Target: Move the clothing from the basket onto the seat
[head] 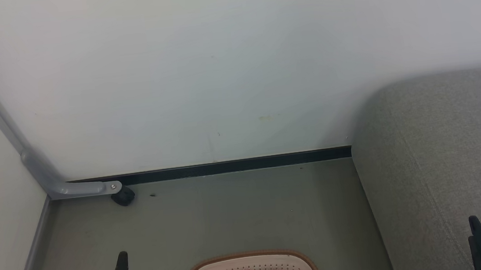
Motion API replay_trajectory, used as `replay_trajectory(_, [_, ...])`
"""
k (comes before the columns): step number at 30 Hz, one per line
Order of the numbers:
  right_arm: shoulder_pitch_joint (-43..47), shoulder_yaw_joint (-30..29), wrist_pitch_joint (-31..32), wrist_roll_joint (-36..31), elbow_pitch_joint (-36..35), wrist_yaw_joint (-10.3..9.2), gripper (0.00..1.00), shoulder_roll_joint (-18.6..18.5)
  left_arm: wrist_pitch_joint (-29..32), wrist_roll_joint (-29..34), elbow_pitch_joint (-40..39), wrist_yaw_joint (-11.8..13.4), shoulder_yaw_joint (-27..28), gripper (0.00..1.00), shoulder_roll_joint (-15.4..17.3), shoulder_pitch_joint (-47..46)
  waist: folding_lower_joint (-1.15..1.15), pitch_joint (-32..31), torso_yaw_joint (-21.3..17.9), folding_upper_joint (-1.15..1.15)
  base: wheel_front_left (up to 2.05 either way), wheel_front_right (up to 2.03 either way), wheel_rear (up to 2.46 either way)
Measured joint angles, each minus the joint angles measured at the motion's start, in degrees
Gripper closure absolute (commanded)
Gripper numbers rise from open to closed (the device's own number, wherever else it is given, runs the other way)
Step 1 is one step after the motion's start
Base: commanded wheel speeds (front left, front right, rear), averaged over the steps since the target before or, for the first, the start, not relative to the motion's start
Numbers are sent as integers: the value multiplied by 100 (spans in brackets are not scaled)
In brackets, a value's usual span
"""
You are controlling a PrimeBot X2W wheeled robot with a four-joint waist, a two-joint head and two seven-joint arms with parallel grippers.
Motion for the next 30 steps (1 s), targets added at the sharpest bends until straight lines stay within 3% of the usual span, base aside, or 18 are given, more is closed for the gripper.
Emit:
replay_trajectory(7, [-1,252,-258,-734,-46,4,0,-299,-142,937,-93,289,-202,0,5,-23,0,-14,15,0,0,0,0])
replay_trajectory(15, [-10,567,-541,-1699,-35,-1,0,-599,-332,2051,-134,436,-509,0,103,-105,0,-49,32,0,0,0,0])
replay_trajectory(30, [-21,1143,-891,-3199,55,-203,0,-949,-635,4129,-116,686,-980,0,316,-107,0,-138,77,0,0,0,0])
